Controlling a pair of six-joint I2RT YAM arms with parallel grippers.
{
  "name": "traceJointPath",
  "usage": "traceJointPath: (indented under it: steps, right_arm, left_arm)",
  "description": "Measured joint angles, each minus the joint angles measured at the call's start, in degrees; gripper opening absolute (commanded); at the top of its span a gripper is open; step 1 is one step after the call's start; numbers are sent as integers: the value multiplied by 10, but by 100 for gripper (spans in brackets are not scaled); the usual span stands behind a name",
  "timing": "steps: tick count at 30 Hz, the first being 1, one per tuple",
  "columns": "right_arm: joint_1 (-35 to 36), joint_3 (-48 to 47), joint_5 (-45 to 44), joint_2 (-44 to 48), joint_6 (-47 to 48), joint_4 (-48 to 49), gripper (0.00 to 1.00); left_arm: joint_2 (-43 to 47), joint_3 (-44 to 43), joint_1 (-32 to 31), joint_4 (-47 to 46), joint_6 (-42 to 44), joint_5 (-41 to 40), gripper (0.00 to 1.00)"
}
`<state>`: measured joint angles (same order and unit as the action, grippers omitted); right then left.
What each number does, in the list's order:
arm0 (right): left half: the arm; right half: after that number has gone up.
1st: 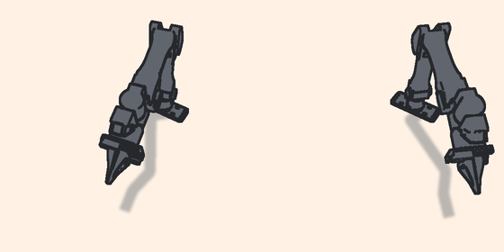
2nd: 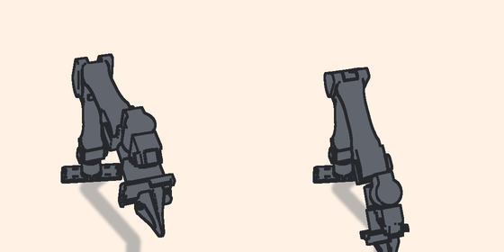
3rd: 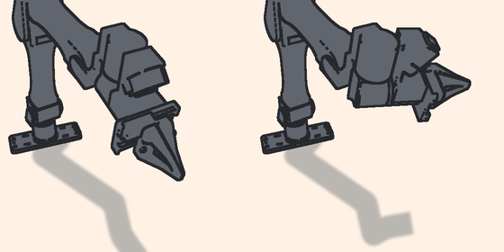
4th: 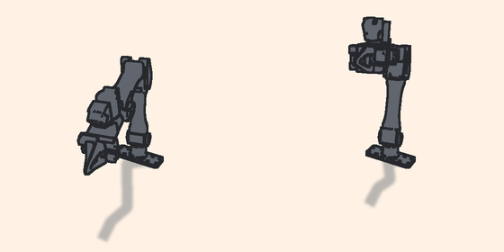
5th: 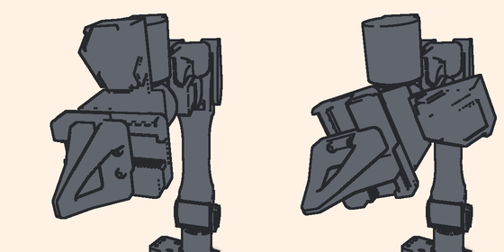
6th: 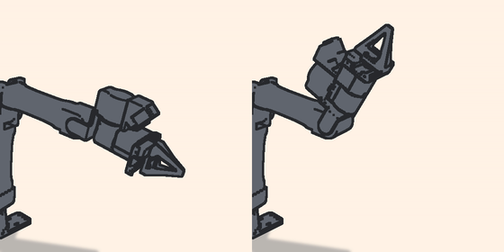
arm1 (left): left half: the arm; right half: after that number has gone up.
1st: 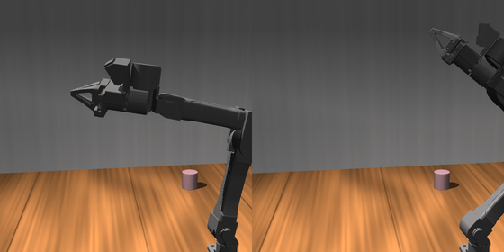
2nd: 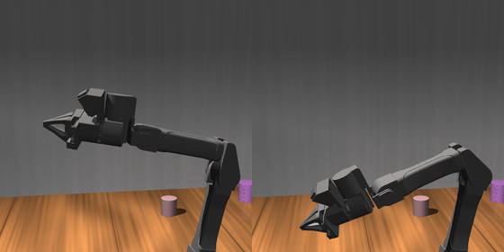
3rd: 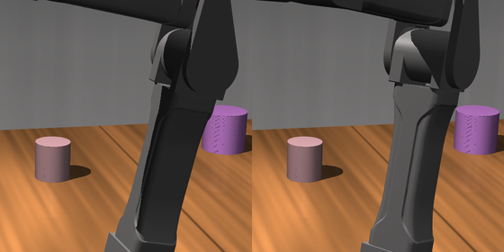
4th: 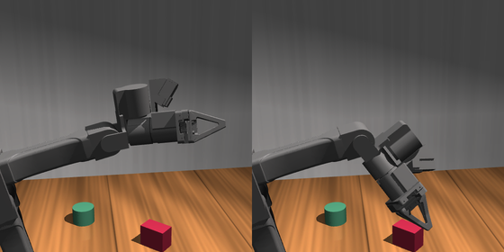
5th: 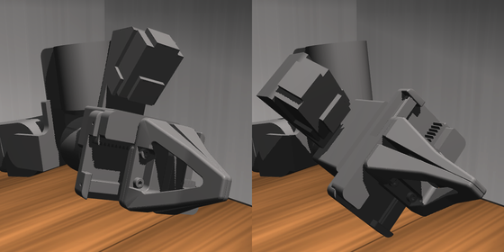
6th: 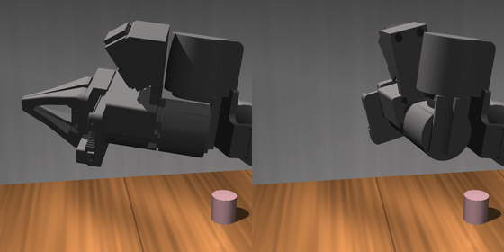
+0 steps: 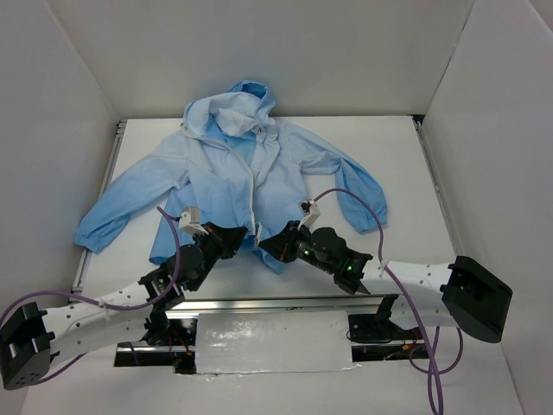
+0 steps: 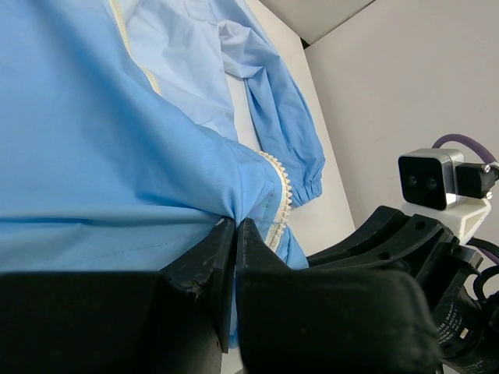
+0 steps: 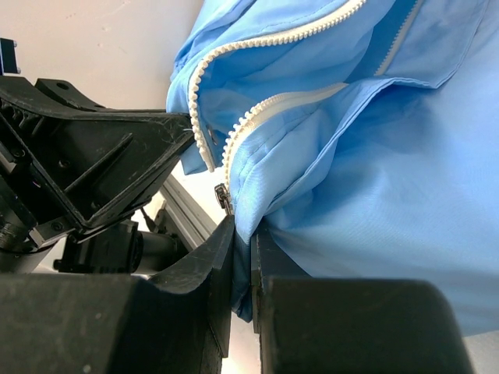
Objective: Zip up the jacket
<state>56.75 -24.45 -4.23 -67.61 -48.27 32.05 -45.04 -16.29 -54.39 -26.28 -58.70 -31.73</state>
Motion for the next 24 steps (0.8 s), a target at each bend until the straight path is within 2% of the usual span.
traceJointPath:
  steps: [24]
  right_arm:
    - [0,0,-14,4,2,0,0]
  left_arm:
    - [-16,0,0,3,-2,0,0]
